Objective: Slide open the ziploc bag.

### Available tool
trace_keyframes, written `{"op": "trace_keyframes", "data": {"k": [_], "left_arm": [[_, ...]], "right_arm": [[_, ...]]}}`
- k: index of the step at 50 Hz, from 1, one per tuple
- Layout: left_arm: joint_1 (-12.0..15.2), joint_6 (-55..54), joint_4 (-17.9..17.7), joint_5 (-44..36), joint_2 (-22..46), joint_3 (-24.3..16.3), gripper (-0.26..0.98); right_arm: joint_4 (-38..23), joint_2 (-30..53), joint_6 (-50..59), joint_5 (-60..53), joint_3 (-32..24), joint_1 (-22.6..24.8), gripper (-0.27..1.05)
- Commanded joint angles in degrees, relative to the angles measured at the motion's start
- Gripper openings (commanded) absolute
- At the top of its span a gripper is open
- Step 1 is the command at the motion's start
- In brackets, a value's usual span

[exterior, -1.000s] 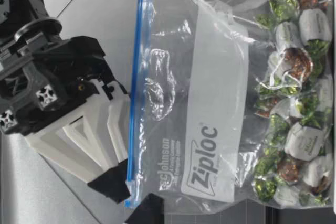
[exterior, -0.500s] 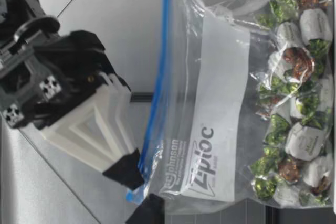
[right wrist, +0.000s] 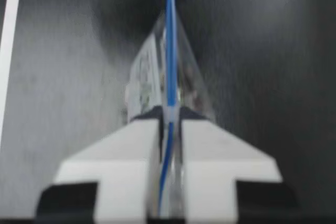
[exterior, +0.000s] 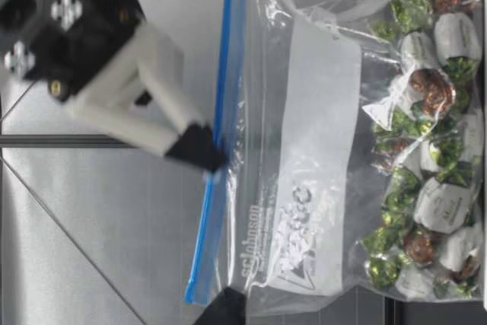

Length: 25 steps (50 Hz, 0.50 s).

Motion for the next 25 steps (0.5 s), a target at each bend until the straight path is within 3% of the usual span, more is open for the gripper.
{"op": "trace_keyframes", "data": {"k": [1,25], "left_arm": [[0.2,0.3,-0.1,0.0,-1.0,-0.4,-0.18],[0.2,0.5,-1.1,0.7,-0.5,0.2,-0.18]], "right_arm": [[-0.4,-4.4,0.0,0.8,1.8,-0.9,-0.13],[-0.4,-16.0,0.5,0.6,13.4,-2.5,-0.13]]}}
